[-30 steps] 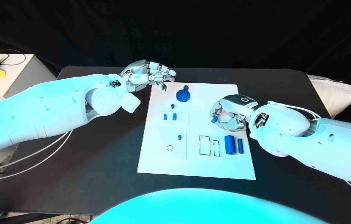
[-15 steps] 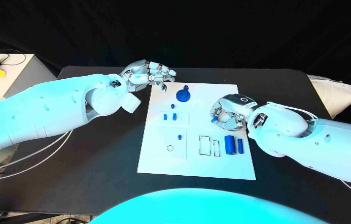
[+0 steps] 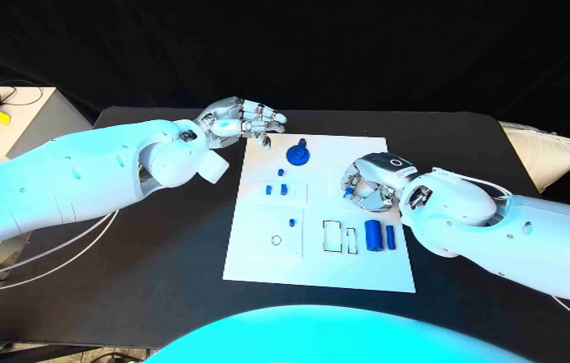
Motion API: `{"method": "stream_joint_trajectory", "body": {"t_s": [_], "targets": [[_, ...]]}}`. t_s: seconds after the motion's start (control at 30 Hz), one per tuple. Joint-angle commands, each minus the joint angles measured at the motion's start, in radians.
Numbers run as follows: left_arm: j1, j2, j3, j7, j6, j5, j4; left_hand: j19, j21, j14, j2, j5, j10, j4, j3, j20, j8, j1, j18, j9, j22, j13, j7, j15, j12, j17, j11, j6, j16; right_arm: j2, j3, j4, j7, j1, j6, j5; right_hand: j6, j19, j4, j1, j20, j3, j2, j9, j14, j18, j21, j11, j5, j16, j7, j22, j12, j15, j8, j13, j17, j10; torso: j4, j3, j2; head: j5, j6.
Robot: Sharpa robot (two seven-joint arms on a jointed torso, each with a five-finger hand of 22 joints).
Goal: Assemble the parts on the task board
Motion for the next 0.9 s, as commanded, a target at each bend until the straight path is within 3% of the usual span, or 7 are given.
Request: {"method": "stream_joint_trajectory", "body": {"t_s": [0.03, 0.5, 0.9], "targets": [[0.0, 0.0, 0.0, 0.005, 0.019, 0.002, 0.003, 0.007, -0.005, 0.0, 0.008, -0.001, -0.005, 0.005, -0.004, 0.001, 0.003, -0.002, 0.014, -0.001, -0.001, -0.001, 0.001, 0.007, -0.001, -0.001, 0.006, -0.007, -0.003, 0.002, -0.001, 0.004, -0.021, -0.002, -0.009, -0.026, 0.007, 0.006, -0.005, 0.015, -0.005, 0.013, 0.023, 0.01, 0.033, -0.012, 0.006, -0.023, -0.01, 0.006, 0.001, 0.003, 0.003, -0.009, 0.009, 0.005, -0.001, 0.032, -0.0002, 0.0002, 0.0, 0.0, 0.0], [0.0, 0.001, 0.0, 0.006, 0.02, 0.002, 0.001, 0.007, -0.005, 0.0, 0.008, -0.001, -0.005, 0.005, -0.004, 0.001, 0.003, -0.002, 0.014, -0.001, -0.001, -0.001, 0.001, 0.007, -0.001, -0.001, 0.006, -0.007, -0.003, -0.012, 0.0, 0.046, -0.025, -0.002, -0.04, -0.042, 0.005, 0.007, -0.028, 0.029, -0.008, 0.025, 0.016, 0.021, 0.032, -0.013, 0.009, -0.022, 0.001, 0.005, 0.006, 0.009, -0.006, -0.01, 0.015, 0.008, -0.003, 0.04, 0.0003, 0.0002, -0.001, -0.001, 0.0], [-0.002, 0.005, 0.0, 0.009, 0.02, 0.002, -0.003, 0.008, -0.007, 0.0, 0.009, -0.001, -0.004, 0.006, -0.004, 0.001, 0.006, -0.001, 0.014, 0.0, -0.002, -0.002, 0.0, 0.007, 0.0, -0.002, 0.006, -0.007, -0.003, -0.067, 0.008, 0.145, -0.021, 0.032, -0.119, -0.034, 0.0, 0.009, -0.036, 0.029, -0.008, 0.029, 0.008, 0.022, 0.034, -0.014, 0.016, -0.021, 0.01, 0.007, 0.009, 0.017, -0.01, -0.009, 0.012, 0.009, 0.002, 0.044, -0.0002, 0.0001, -0.001, 0.004, 0.0]]}}
